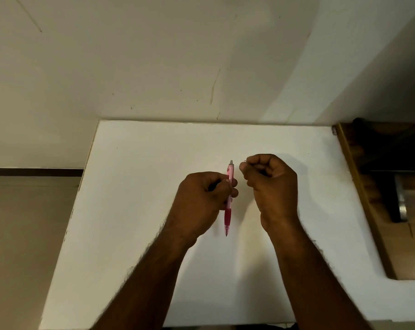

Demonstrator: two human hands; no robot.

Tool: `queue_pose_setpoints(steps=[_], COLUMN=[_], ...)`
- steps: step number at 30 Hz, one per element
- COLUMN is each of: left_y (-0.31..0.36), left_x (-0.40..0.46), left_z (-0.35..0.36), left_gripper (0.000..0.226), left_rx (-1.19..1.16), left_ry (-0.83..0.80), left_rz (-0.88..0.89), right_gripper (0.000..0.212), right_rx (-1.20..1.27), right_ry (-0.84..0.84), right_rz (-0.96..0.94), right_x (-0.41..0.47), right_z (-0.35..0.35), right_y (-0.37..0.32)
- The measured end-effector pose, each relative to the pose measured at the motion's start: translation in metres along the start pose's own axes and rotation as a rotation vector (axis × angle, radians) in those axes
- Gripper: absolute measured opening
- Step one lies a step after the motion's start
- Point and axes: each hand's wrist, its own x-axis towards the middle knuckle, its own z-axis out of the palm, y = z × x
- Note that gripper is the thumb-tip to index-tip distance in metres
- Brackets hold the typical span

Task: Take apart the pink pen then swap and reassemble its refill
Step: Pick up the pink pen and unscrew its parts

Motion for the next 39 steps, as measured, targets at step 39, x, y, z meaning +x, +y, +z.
queue_pose_setpoints(steps=[39], left_y=[0.006], left_x=[-0.003], left_z=[0.003], left_gripper=[0.024], left_rx=[0.146], left_ry=[-0.042], left_rz=[-0.031], right_gripper=[0.013], right_rx=[-0.101], right_ry=[-0.195], right_rz=[-0.016], right_x=[-0.002], right_z=[-0.002], right_y=[-0.015])
